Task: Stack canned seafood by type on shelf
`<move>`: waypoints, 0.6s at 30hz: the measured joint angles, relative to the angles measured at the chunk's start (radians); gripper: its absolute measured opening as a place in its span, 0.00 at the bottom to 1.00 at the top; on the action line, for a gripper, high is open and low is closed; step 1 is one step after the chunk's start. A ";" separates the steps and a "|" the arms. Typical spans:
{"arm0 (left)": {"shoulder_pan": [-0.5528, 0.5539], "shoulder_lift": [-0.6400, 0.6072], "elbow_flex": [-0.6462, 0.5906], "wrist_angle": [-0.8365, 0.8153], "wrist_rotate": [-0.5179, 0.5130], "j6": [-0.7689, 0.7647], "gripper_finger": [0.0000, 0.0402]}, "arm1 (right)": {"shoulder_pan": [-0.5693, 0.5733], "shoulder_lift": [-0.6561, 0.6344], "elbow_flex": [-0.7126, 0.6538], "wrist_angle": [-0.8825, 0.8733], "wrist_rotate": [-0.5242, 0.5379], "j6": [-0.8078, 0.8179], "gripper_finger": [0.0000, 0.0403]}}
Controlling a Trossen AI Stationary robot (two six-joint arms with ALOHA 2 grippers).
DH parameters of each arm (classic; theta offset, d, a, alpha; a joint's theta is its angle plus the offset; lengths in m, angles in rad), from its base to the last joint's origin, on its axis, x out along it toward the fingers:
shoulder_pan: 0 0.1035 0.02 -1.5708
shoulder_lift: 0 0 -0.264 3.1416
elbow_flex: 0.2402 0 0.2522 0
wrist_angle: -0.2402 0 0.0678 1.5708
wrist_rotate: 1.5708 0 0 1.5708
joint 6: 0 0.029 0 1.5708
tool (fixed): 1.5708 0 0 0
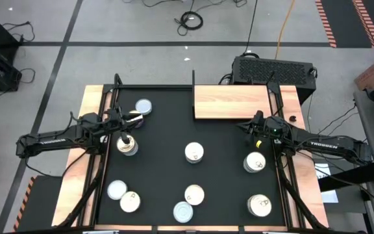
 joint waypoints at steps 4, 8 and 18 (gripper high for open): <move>0.000 0.000 0.000 0.000 0.000 0.000 0.29 | 0.000 0.000 0.000 0.001 0.000 0.000 0.00; 0.000 0.000 0.000 0.014 0.000 0.042 0.29 | 0.000 0.000 0.000 0.008 0.000 0.000 0.00; -0.002 0.000 0.000 0.106 0.015 -0.185 0.29 | 0.000 -0.002 0.000 0.238 -0.002 0.150 0.00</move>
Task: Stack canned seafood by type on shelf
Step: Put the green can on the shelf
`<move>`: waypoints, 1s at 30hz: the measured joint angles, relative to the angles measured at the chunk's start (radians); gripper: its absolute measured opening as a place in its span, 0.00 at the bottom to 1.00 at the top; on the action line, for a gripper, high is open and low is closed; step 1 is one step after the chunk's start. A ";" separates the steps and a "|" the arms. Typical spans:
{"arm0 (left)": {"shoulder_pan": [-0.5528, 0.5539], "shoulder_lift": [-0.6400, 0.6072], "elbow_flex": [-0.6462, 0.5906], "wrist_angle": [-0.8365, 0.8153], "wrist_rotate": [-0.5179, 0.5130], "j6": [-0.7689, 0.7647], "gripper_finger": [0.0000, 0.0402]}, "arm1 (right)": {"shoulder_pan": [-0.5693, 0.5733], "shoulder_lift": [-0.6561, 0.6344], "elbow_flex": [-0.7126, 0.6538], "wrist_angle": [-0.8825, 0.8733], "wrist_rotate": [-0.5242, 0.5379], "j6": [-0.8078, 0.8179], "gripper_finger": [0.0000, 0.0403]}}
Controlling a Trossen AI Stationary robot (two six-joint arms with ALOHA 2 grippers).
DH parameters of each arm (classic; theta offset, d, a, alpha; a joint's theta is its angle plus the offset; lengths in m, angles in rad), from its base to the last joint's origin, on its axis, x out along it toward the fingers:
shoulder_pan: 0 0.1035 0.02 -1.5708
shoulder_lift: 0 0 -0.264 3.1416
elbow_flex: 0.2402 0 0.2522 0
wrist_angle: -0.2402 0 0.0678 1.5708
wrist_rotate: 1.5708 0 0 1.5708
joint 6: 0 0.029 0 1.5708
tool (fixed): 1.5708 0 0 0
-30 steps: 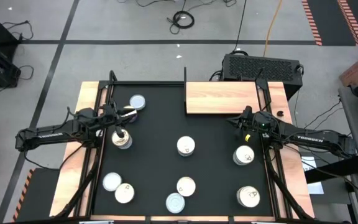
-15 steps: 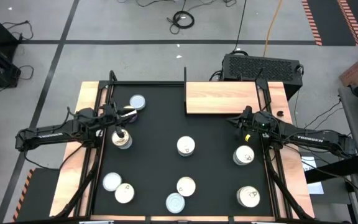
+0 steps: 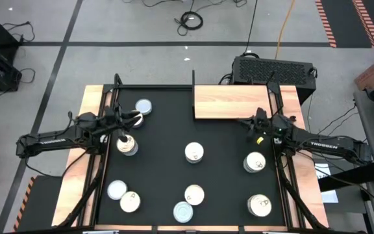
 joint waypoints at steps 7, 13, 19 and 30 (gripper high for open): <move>0.000 0.000 0.000 0.012 -0.006 0.001 0.29 | 0.001 0.000 0.000 0.192 0.001 0.035 0.00; 0.000 0.048 0.000 0.014 -0.009 0.008 0.29 | 0.003 0.016 0.021 0.242 -0.154 0.092 0.00; 0.000 0.216 0.000 0.093 0.095 0.045 0.29 | 0.030 0.094 0.092 0.241 -0.285 0.083 0.00; -0.022 0.508 0.000 0.345 0.230 0.207 0.29 | 0.212 0.382 0.371 0.242 -0.313 -0.162 0.00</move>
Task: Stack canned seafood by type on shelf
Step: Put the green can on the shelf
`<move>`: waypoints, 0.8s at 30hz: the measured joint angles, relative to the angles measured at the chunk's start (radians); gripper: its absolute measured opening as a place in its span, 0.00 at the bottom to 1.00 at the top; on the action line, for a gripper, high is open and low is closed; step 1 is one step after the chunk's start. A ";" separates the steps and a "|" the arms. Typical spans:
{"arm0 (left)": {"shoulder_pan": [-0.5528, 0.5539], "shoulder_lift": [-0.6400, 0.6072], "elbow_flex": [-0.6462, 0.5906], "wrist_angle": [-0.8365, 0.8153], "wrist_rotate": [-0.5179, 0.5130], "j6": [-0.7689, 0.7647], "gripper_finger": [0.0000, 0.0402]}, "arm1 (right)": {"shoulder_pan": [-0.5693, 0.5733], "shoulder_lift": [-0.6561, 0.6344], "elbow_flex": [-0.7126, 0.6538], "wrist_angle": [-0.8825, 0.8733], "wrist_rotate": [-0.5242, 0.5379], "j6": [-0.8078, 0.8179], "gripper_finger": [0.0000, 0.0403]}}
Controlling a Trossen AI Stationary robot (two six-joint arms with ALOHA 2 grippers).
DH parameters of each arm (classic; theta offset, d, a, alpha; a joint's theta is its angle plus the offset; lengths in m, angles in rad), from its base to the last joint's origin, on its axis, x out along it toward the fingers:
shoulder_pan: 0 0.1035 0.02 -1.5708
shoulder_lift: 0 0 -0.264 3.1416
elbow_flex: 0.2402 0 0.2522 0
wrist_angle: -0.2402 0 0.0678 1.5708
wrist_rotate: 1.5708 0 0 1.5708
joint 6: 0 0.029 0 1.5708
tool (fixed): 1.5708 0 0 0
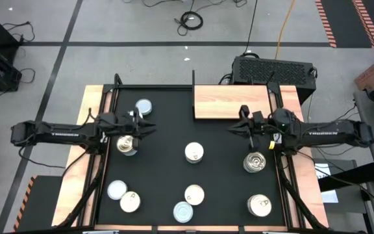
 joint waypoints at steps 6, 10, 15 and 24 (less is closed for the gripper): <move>-0.019 0.029 0.018 -0.001 0.000 0.085 0.29 | 0.022 0.157 0.156 0.001 0.003 -0.012 0.00; -0.019 0.029 0.026 -0.002 0.000 0.090 0.29 | 0.040 0.271 0.199 0.001 0.004 -0.038 0.00; -0.020 0.029 0.027 -0.045 0.032 0.090 0.29 | 0.064 0.441 0.244 0.015 0.004 -0.035 0.00; -0.019 0.029 0.027 -0.054 0.049 0.038 0.29 | 0.132 0.710 0.427 0.005 -0.001 -0.027 0.00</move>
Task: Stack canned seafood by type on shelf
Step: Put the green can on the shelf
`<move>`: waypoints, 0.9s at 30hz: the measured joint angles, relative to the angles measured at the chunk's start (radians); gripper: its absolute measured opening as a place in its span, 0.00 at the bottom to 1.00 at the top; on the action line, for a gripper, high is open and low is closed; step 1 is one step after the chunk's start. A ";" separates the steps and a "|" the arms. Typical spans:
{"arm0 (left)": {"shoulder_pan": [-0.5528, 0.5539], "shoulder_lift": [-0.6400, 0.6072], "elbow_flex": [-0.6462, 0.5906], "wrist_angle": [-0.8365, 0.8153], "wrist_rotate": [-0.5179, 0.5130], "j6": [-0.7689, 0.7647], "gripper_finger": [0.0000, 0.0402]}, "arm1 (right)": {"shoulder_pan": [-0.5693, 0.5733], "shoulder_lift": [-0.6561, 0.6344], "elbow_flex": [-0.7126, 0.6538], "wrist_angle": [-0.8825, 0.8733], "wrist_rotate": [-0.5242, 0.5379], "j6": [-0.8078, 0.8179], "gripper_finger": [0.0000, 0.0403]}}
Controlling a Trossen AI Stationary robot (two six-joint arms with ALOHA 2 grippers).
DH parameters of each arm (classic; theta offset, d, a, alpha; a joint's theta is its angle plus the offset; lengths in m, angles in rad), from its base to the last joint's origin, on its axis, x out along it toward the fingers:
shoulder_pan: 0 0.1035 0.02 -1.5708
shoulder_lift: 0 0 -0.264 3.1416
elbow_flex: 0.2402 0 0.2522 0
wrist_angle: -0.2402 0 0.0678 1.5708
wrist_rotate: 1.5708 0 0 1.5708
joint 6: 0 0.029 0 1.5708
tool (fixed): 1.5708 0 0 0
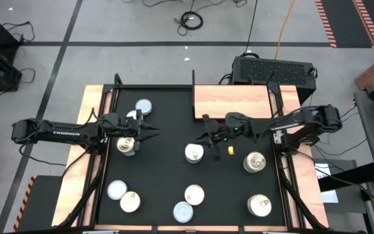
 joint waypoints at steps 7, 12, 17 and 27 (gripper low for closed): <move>-0.021 0.000 0.000 -0.001 0.187 -0.062 0.29 | 0.062 0.063 0.140 -0.211 -0.035 0.012 0.00; -0.076 0.000 0.023 -0.003 0.185 -0.069 0.29 | 0.105 0.062 0.163 -0.251 -0.031 -0.006 0.00; -0.157 0.010 0.075 -0.024 0.182 -0.086 0.29 | 0.155 0.062 0.164 -0.262 -0.030 -0.006 0.00; -0.370 0.182 0.216 -0.108 0.073 -0.086 0.29 | 0.339 0.062 0.164 -0.236 0.085 0.089 0.00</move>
